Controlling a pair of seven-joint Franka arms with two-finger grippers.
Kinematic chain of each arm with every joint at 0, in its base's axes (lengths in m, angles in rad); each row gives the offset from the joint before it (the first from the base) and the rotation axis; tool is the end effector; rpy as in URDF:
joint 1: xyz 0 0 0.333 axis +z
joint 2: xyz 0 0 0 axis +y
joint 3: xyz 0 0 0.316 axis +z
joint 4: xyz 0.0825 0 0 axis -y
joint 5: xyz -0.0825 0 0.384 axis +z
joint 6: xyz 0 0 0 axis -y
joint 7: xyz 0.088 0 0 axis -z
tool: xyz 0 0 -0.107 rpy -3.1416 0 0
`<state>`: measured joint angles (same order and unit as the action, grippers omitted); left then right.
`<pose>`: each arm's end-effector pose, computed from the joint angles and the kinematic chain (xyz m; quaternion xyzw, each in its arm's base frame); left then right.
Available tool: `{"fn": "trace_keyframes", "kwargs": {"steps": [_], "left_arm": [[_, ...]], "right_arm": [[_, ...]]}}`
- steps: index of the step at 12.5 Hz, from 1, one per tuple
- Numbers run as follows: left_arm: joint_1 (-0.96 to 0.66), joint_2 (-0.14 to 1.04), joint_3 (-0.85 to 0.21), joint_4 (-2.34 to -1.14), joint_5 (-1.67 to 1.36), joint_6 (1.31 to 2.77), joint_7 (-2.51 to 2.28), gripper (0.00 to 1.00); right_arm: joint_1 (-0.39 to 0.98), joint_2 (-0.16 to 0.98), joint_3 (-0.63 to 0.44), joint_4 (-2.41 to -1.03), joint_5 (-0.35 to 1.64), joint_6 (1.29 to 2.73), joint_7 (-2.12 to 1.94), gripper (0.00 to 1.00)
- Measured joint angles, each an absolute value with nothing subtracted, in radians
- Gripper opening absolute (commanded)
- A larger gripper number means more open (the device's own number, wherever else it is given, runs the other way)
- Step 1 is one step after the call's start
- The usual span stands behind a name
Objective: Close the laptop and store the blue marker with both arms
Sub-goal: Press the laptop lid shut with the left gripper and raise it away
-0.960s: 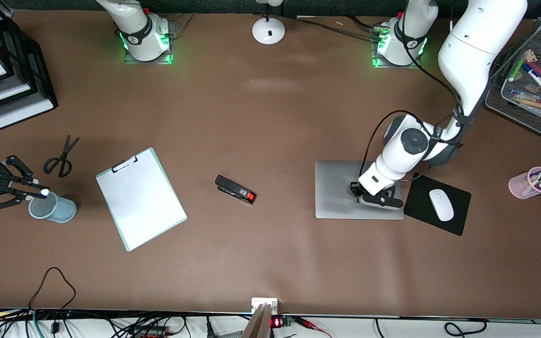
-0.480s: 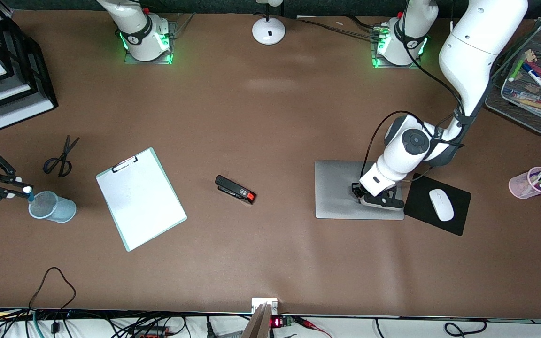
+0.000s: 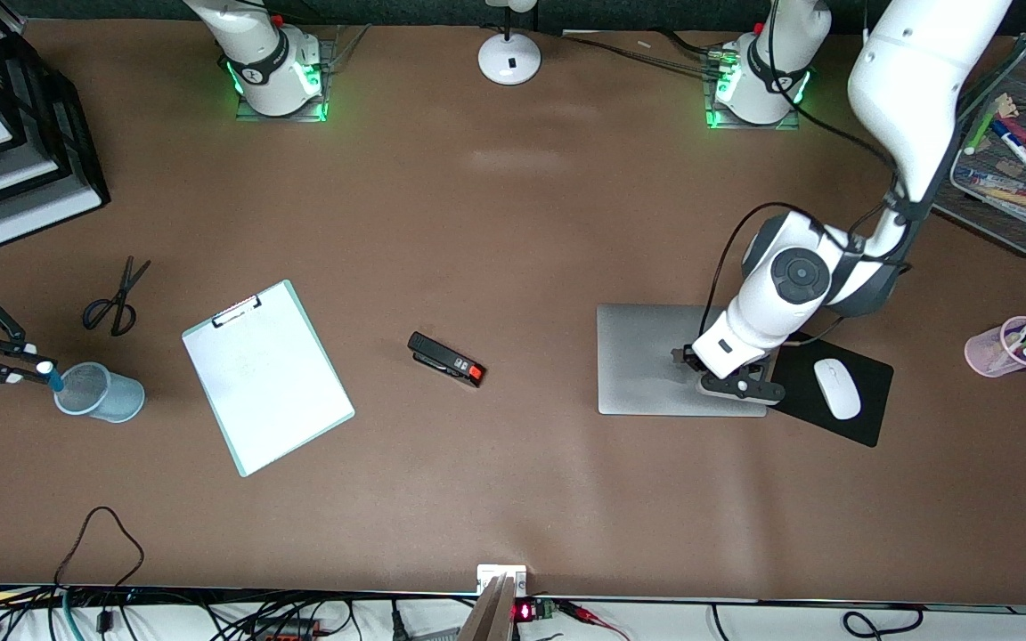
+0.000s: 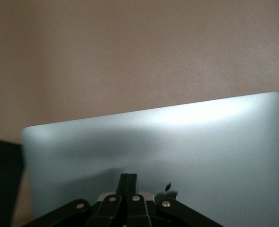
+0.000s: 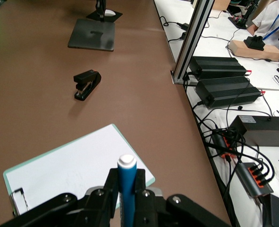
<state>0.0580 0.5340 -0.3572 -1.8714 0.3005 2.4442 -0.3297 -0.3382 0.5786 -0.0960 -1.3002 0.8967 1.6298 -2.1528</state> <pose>0.6214 -0.1757 0.2498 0.9966 -0.0698 0.0443 0.0016 0.6766 -0.2089 0.4229 -0.6479 -0.6374 -0.3558 0.2177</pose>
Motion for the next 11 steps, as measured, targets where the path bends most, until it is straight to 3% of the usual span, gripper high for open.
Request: {"fn": "trace_keyframes", "kwargs": {"steps": [3, 5, 6, 7, 8, 9, 11], "left_arm": [[0.058, 0.470, -0.388, -1.806, 0.301, 2.209, -0.282, 0.03], [0.058, 0.443, -0.407, -1.755, 0.301, 2.079, -0.259, 0.12], [0.058, 0.429, -0.414, -1.735, 0.301, 2.021, -0.246, 0.25], [0.058, 0.412, -0.419, -1.723, 0.301, 1.975, -0.241, 0.52], [0.058, 0.393, -0.424, -1.717, 0.301, 1.932, -0.237, 0.92], [0.058, 0.373, -0.430, -1.715, 0.298, 1.894, -0.235, 1.00], [0.059, 0.339, -0.439, -1.715, 0.275, 1.845, -0.234, 1.00]], "right_arm": [[-0.365, 0.612, -0.096, -1.299, 0.899, 1.630, -2.198, 0.12], [-0.376, 0.633, -0.096, -1.299, 0.900, 1.630, -2.221, 0.12], [-0.382, 0.641, -0.096, -1.299, 0.900, 1.630, -2.230, 0.12], [-0.387, 0.650, -0.096, -1.299, 0.900, 1.630, -2.242, 0.12], [-0.395, 0.661, -0.096, -1.298, 0.900, 1.630, -2.257, 0.12], [-0.404, 0.675, -0.096, -1.298, 0.900, 1.630, -2.276, 0.12], [-0.419, 0.697, -0.096, -1.298, 0.900, 1.630, -2.304, 0.12]]}}
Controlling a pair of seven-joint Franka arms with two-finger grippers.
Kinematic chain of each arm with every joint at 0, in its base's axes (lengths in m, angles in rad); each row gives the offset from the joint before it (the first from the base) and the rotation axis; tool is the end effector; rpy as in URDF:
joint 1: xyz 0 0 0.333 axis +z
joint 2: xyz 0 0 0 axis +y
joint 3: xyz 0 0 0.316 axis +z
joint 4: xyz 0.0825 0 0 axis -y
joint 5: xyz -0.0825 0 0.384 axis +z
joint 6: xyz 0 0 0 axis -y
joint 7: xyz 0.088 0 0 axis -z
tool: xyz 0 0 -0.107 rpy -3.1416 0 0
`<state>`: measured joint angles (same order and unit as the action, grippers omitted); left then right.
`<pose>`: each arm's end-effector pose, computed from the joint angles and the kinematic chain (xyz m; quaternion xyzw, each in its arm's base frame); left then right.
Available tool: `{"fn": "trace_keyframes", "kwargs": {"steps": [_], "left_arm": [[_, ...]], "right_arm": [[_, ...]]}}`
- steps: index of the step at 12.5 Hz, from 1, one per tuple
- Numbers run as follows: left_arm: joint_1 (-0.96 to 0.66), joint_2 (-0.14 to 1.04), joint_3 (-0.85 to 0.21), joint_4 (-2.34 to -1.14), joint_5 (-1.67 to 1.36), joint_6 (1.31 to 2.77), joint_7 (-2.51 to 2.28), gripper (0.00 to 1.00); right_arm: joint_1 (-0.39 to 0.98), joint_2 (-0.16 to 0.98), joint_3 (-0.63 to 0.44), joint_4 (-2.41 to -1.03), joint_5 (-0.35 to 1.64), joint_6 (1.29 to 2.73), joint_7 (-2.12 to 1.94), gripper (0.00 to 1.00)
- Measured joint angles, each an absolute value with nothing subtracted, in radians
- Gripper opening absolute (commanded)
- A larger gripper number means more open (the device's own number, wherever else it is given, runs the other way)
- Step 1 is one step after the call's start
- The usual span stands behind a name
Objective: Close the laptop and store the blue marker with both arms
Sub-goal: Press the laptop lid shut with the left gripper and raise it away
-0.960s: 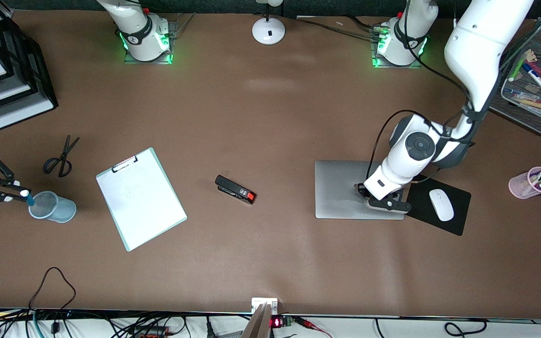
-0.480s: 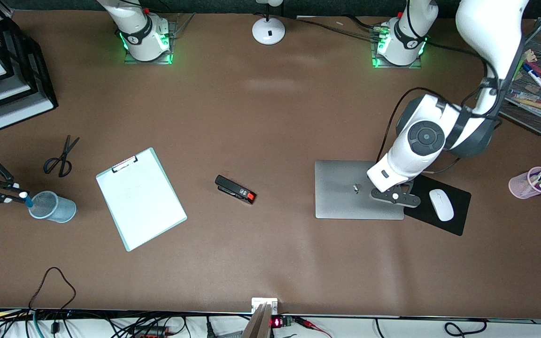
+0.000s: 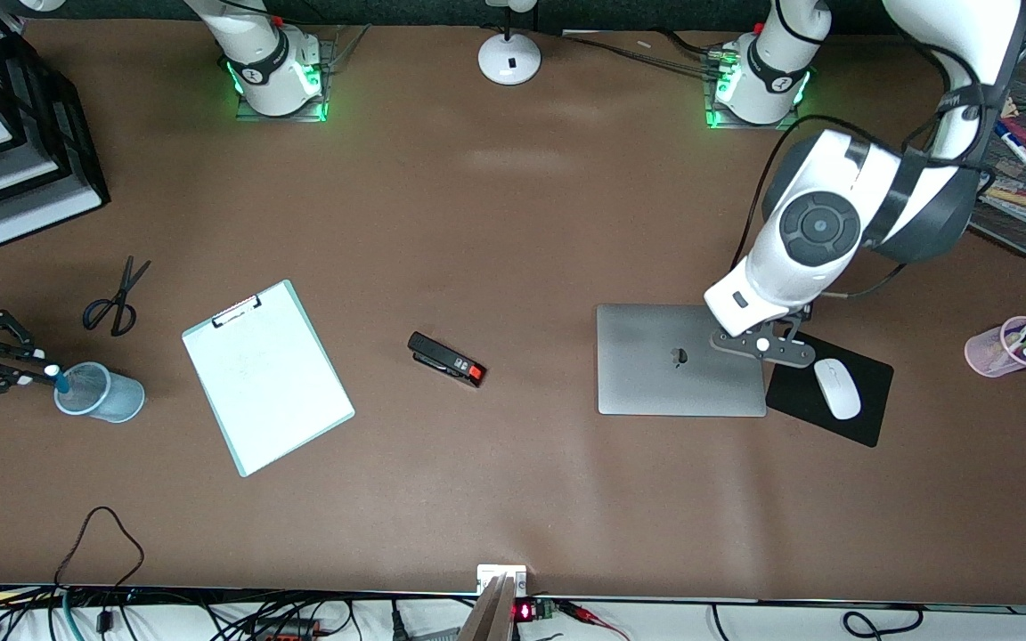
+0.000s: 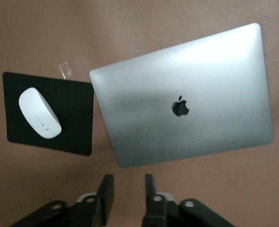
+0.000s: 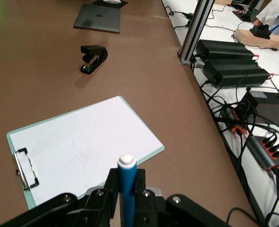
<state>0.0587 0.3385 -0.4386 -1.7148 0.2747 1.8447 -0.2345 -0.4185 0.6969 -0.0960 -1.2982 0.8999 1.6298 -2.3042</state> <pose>0.5959 -0.1905 0.3934 -0.9879 0.1159 0.0641 0.0801 0.6634 -0.2648 0.3398 -0.6396 -0.6400 -0.3617 0.2247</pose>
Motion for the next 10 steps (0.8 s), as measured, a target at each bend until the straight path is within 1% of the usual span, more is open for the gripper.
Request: {"fn": "trace_keyframes", "kwargs": {"steps": [3, 5, 10], "left_arm": [[0.080, 0.300, -0.438, -1.713, 0.211, 1.791, -0.184, 1.00], [0.109, 0.271, -0.438, -1.691, 0.154, 1.728, -0.129, 1.00], [0.130, 0.247, -0.441, -1.535, 0.138, 1.515, -0.060, 1.00]], "right_arm": [[-0.426, 0.712, -0.096, -1.298, 0.899, 1.629, -2.338, 0.12], [-0.426, 0.723, -0.096, -1.298, 0.899, 1.629, -2.368, 0.12], [-0.427, 0.744, -0.096, -1.298, 0.899, 1.631, -2.403, 0.12]]}}
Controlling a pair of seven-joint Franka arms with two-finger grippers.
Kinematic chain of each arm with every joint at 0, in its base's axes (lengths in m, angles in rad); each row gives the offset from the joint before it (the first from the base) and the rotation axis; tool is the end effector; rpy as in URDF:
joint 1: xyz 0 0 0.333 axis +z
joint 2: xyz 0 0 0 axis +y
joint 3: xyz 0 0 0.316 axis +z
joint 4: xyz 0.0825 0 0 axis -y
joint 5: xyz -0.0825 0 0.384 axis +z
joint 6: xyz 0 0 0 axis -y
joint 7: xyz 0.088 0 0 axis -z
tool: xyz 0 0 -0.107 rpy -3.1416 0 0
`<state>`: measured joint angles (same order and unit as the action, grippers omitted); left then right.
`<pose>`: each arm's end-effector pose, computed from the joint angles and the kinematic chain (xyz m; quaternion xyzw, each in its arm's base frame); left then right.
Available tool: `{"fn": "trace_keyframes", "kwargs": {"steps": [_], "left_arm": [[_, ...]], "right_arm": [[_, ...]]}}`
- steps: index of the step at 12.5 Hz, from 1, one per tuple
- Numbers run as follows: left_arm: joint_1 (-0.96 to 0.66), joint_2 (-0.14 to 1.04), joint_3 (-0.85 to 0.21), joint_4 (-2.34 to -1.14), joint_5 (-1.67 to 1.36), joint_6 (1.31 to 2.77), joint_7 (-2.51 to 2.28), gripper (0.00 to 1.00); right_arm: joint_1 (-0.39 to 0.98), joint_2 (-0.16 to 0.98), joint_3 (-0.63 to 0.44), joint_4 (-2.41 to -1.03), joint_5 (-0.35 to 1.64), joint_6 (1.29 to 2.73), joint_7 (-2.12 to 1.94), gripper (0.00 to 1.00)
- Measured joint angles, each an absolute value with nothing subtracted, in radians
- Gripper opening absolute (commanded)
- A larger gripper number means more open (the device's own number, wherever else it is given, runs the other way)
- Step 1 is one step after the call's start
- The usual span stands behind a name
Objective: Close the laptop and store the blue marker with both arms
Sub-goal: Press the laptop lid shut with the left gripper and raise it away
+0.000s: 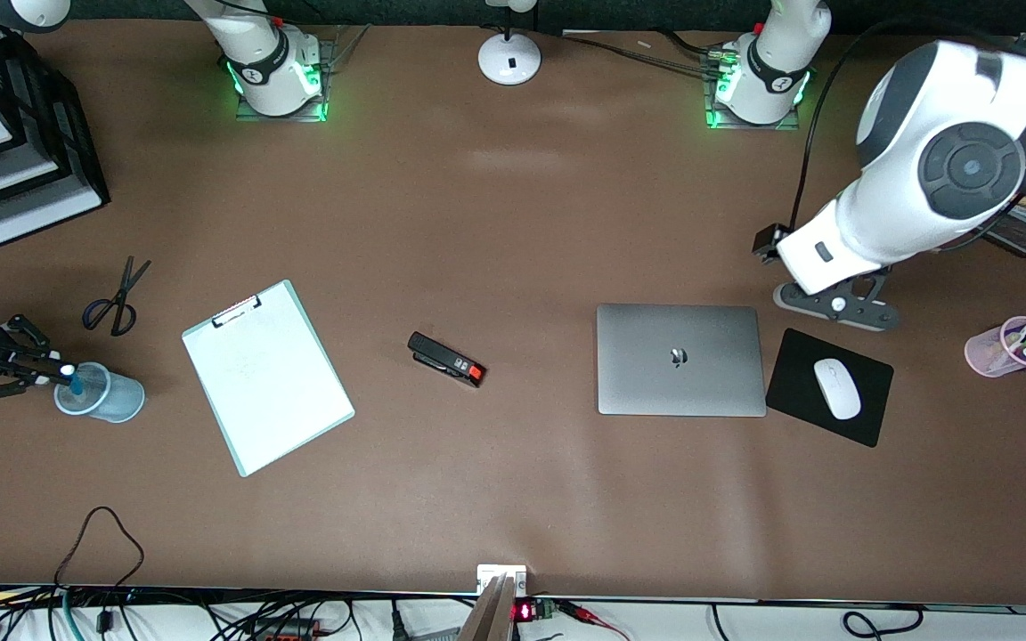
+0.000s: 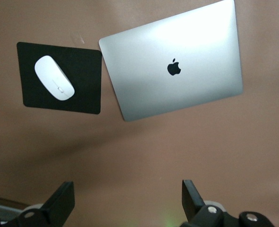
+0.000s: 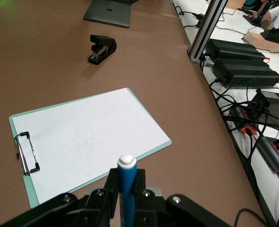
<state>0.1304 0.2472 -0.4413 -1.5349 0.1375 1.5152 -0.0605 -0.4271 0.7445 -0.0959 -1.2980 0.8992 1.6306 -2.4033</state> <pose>0.5862 -0.1457 0.5052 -0.9841 0.1289 0.1161 0.0380 0.6607 -0.2704 0.3059 -0.6160 -0.6601 -0.3663 0.2250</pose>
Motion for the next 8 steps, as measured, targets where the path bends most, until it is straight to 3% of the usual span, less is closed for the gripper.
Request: {"fn": "trace_keyframes", "kwargs": {"steps": [4, 8], "left_arm": [[0.130, 0.229, -0.426, -1.471, 0.090, 1.440, -0.059, 1.00], [0.010, 0.153, -0.190, -1.490, 0.042, 1.419, -0.013, 1.00]], "right_arm": [[-0.436, 0.762, -0.097, -1.298, 0.888, 1.632, -2.414, 0.13], [-0.443, 0.766, -0.097, -1.298, 0.884, 1.671, -2.455, 0.13]]}}
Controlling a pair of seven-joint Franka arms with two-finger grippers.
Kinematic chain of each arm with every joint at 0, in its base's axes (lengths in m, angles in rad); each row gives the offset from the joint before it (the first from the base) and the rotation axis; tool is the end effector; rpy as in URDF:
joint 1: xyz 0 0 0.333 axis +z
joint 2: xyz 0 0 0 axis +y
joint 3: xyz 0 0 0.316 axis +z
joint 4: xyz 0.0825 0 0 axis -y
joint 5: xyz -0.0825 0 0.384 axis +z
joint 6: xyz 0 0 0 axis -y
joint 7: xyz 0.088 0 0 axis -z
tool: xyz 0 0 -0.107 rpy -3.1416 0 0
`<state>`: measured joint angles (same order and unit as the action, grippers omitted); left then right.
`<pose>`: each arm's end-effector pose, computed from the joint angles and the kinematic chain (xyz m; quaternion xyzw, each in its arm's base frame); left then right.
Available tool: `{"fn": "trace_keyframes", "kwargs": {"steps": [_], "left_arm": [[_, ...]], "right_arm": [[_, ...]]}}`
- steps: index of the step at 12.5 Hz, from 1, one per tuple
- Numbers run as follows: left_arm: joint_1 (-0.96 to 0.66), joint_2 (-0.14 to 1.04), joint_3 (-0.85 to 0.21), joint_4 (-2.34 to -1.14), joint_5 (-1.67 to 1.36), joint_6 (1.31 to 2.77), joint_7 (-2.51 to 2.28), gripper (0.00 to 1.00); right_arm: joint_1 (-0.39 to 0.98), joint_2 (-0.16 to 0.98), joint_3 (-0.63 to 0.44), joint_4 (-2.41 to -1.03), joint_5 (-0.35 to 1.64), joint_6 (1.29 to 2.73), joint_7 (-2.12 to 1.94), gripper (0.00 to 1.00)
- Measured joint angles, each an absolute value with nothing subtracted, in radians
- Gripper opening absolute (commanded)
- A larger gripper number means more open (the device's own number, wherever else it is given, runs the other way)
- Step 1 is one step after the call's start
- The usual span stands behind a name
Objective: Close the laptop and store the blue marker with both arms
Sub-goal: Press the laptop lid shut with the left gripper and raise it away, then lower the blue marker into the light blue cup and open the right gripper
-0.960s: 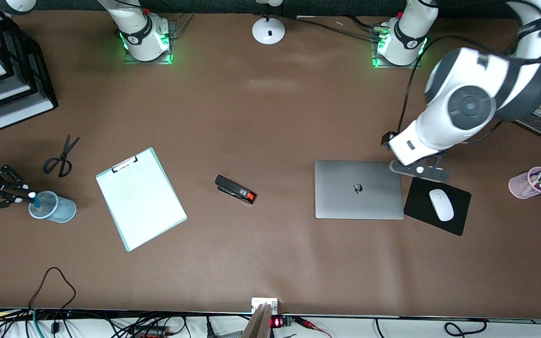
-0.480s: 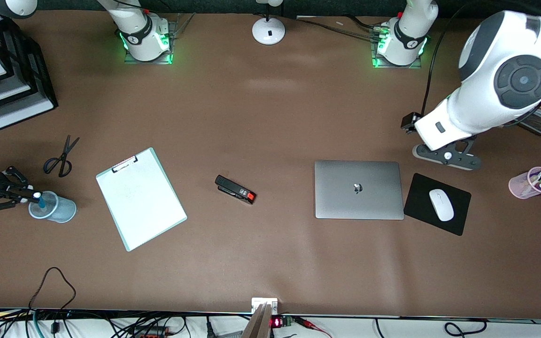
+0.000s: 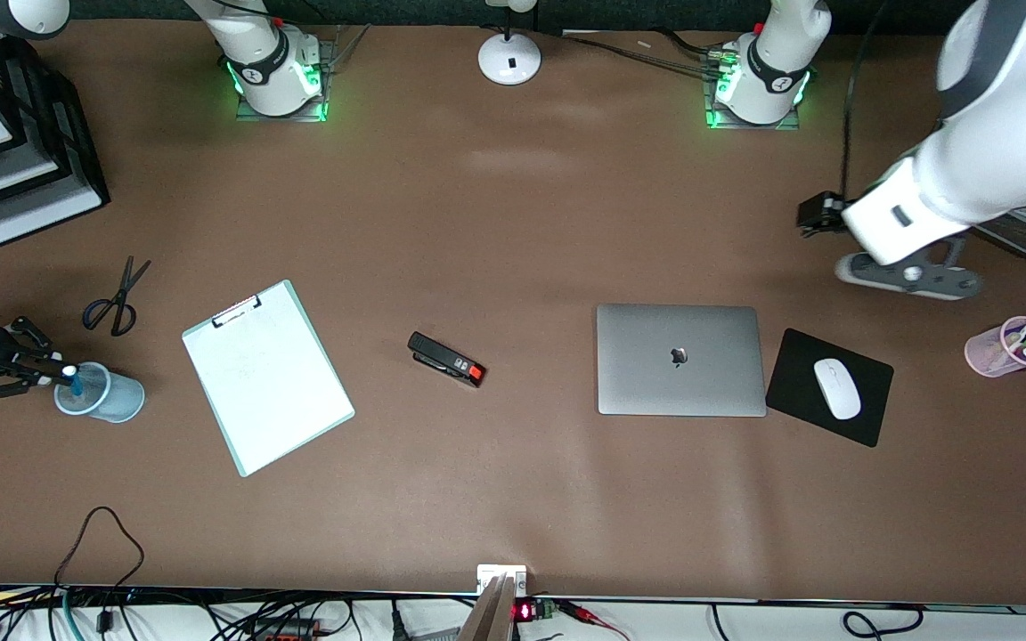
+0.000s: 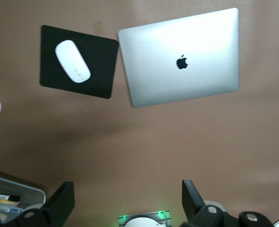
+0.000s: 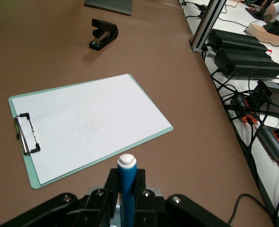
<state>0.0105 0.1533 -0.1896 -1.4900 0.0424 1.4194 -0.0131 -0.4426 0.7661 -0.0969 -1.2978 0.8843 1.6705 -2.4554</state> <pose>0.5732 -0.0906 0.5647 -0.9905 0.0820 0.1092 0.0173 0.6572 -0.2862 0.2901 -0.6152 -0.6695 -0.3631 0.2036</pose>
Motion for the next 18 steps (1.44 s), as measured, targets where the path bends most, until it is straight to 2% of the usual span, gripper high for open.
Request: {"fn": "trace_keyframes", "kwargs": {"steps": [2, 4, 7, 18], "left_arm": [[-0.065, 0.092, -0.049, -1.566, 0.033, 1.466, 0.026, 1.00], [-0.069, 0.026, 0.004, -1.669, 0.031, 1.563, 0.031, 1.00], [-0.028, -0.027, 0.004, -1.758, 0.030, 1.674, 0.064, 1.00], [-0.028, -0.031, -0.035, -1.749, 0.030, 1.684, 0.070, 1.00]], "right_arm": [[-0.443, 0.775, -0.097, -1.298, 0.884, 1.678, -2.464, 0.13], [-0.443, 0.789, -0.097, -1.298, 0.884, 1.681, -2.472, 0.13], [-0.443, 0.802, -0.097, -1.298, 0.884, 1.697, -2.489, 0.13], [-0.443, 0.839, -0.090, -1.298, 0.884, 1.753, -2.528, 0.13]]}}
